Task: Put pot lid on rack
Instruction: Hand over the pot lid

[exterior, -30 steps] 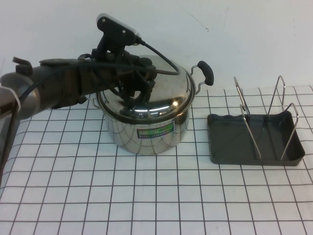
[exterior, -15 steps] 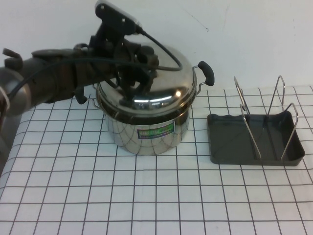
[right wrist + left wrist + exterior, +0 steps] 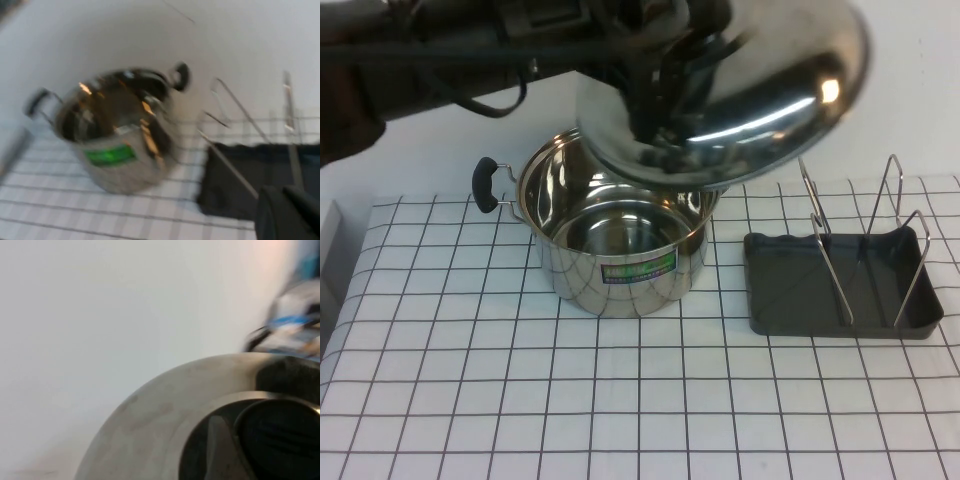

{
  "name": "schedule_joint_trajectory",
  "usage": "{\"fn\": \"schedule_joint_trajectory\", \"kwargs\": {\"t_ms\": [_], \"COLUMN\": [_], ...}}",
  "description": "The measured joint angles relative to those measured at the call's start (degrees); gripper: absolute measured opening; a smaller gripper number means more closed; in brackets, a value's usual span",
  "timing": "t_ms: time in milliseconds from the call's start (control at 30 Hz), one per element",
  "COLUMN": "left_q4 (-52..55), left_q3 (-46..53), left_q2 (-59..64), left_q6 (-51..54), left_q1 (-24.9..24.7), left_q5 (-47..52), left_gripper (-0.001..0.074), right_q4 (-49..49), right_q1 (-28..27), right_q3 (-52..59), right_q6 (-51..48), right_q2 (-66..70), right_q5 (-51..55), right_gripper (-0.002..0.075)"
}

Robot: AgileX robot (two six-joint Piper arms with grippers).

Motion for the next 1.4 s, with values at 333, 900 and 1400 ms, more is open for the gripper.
{"fn": "schedule_joint_trajectory", "kwargs": {"t_ms": [333,900,1400], "left_q4": [1.54,1.91,3.23], "left_q3": [0.00,0.00,0.00], "left_q2": [-3.62,-3.62,-3.28], "left_q6": [-17.54,-14.21,-13.03], "left_q1": [-0.19,-17.31,-21.64], "left_q5": [13.76,8.79,5.95], "left_gripper": [0.0337,0.0337,0.0337], "right_q4": [55.70,58.70,60.40], "right_q1": [0.00,0.00,0.09], "right_q3": [-5.55,-6.11,-6.55], "right_q6": [-38.92,-8.10,-8.44], "right_q2": [0.00,0.00,0.00], "right_q5": [9.64,12.75,10.20], "right_gripper": [-0.0001,0.0604,0.0114]}}
